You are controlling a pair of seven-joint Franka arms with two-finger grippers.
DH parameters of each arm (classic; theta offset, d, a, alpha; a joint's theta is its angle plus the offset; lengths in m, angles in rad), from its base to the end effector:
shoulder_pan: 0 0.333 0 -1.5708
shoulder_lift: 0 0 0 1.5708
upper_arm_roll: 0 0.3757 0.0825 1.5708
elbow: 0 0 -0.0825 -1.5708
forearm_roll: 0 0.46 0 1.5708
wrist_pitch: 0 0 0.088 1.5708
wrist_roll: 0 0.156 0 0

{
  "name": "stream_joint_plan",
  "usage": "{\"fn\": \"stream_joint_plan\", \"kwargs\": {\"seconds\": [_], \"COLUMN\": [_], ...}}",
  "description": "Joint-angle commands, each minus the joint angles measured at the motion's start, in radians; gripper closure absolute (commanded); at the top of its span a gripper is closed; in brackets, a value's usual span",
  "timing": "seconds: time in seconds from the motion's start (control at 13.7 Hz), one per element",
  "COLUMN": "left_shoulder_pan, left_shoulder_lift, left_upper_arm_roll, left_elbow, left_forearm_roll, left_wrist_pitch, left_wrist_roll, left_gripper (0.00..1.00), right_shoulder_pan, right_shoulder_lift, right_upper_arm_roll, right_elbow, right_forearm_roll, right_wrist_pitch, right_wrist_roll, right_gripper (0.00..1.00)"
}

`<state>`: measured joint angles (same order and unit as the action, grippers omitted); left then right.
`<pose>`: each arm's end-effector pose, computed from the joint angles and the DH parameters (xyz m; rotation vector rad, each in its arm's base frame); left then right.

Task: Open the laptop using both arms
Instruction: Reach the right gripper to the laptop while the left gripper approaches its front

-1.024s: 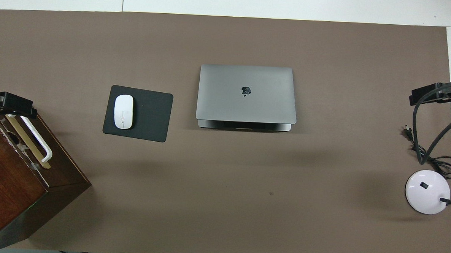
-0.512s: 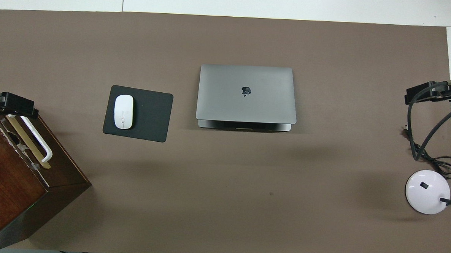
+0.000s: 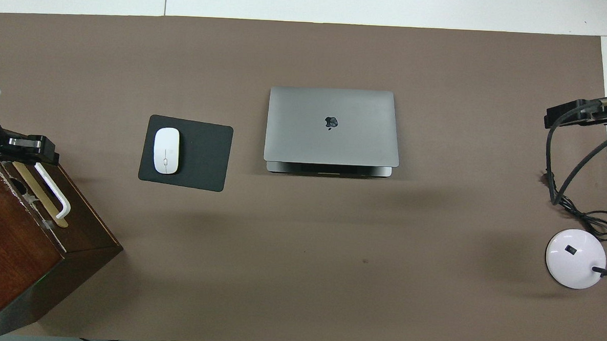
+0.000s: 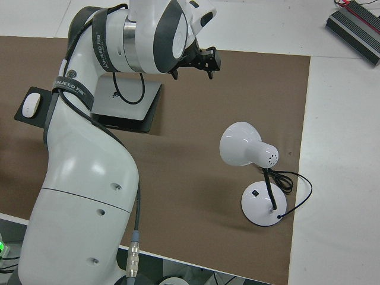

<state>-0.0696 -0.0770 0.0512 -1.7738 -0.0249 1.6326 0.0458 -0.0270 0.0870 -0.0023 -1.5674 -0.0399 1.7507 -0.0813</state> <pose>0.5978 -0.0139 0.5766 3.1089 -0.0966 -0.0994 0.6823 -0.0254 0.5972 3.0919 0.0886 0.1454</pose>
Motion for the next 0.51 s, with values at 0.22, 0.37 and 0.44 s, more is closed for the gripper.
{"fn": "stream_joint_plan", "kwargs": {"seconds": [0.22, 0.37, 0.44], "left_shoulder_pan": [-0.051, -0.062, -0.084], "left_shoulder_lift": [-0.035, -0.032, -0.032], "left_upper_arm_roll": [0.002, -0.005, -0.005], "left_elbow": [-0.039, -0.044, -0.045], "left_forearm_roll": [0.013, 0.013, 0.013], "left_wrist_pitch": [0.064, 0.128, 0.133], "left_wrist_roll": [-0.136, -0.13, -0.136], "left_gripper": [1.0, 1.0, 1.0], "right_shoulder_pan": [0.01, 0.018, 0.027], "right_shoulder_lift": [0.062, 0.08, 0.085], "right_upper_arm_roll": [0.109, 0.151, 0.174], "right_elbow": [0.015, 0.017, 0.017], "right_forearm_roll": [0.018, 0.032, 0.055], "right_wrist_pitch": [0.123, 0.215, 0.263], "right_wrist_roll": [0.283, 0.383, 0.444], "right_gripper": [0.0, 0.0, 0.0]}}
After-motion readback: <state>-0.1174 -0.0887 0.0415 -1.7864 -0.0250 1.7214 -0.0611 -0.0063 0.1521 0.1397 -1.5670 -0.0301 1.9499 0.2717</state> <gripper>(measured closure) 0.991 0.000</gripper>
